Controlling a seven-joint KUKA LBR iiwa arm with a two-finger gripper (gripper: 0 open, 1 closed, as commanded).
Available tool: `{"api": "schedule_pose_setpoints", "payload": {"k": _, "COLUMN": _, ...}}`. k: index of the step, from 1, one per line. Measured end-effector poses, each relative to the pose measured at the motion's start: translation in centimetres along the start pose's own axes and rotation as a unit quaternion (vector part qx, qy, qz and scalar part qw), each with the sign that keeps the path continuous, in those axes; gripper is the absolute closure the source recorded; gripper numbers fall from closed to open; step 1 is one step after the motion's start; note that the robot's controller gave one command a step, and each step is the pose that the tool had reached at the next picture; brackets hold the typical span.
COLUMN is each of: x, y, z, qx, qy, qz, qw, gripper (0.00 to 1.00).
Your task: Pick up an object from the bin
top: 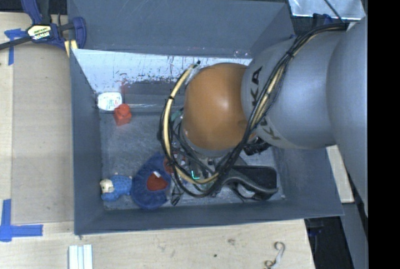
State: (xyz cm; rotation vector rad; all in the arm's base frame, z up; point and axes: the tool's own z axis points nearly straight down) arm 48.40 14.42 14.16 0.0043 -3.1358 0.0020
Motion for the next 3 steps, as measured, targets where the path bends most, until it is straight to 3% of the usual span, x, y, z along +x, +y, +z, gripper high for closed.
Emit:
{"api": "schedule_pose_setpoints", "payload": {"k": 1, "x": -2.3, "y": 0.6, "z": 7.2, "qx": -0.001, "qy": -0.0026, "qz": 0.069, "qw": 0.9976, "gripper": 0.0}}
{"api": "schedule_pose_setpoints", "payload": {"k": 2, "x": -3.0, "y": 0.7, "z": 6.6, "qx": -0.004, "qy": -0.0146, "qz": 0.071, "qw": 0.9974, "gripper": 1.0}}
{"api": "schedule_pose_setpoints", "payload": {"k": 3, "x": -4.0, "y": 0.1, "z": -7.0, "qx": -0.003, "qy": -0.0084, "qz": 0.062, "qw": 0.998, "gripper": 1.0}}
